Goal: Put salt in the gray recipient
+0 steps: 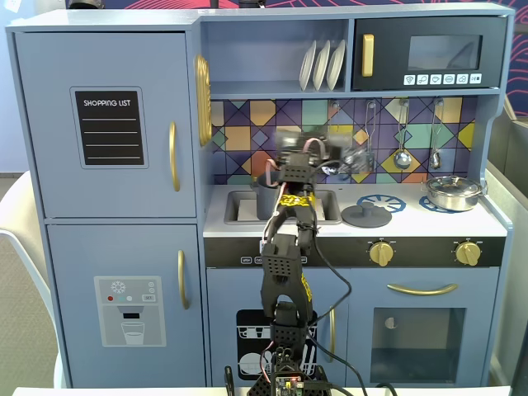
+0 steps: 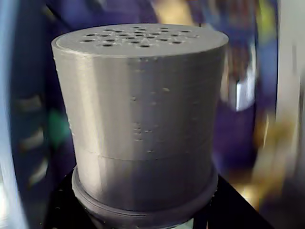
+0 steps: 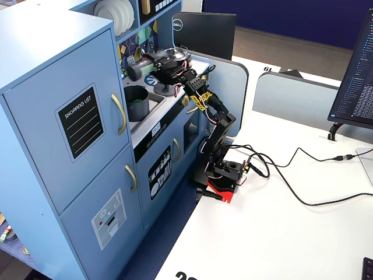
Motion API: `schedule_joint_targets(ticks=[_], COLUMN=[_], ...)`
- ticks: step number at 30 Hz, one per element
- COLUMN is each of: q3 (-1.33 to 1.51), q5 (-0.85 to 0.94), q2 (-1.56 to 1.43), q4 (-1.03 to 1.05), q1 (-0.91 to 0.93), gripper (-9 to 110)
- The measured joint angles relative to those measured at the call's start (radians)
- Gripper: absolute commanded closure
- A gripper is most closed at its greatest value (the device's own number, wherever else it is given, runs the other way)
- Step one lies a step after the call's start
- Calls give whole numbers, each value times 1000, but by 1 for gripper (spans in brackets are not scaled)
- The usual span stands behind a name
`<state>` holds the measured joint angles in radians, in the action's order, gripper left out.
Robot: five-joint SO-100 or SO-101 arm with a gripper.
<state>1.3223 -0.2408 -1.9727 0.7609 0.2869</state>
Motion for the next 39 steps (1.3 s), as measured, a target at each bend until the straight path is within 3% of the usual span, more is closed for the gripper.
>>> schedule_joint_targets(ticks=[8,16,22,29,35,39], q3=[-86,-87,-100,-195,-207,-295], q5=[-554,-833,-914,-917,-877,-905], q2=[63,78,114,172,183,236], q4=[-25,-202,-242,51,-149,-49], q1=[-161,-249,-279,-293,-344,-322], gripper=[101,102,102,102,102,102])
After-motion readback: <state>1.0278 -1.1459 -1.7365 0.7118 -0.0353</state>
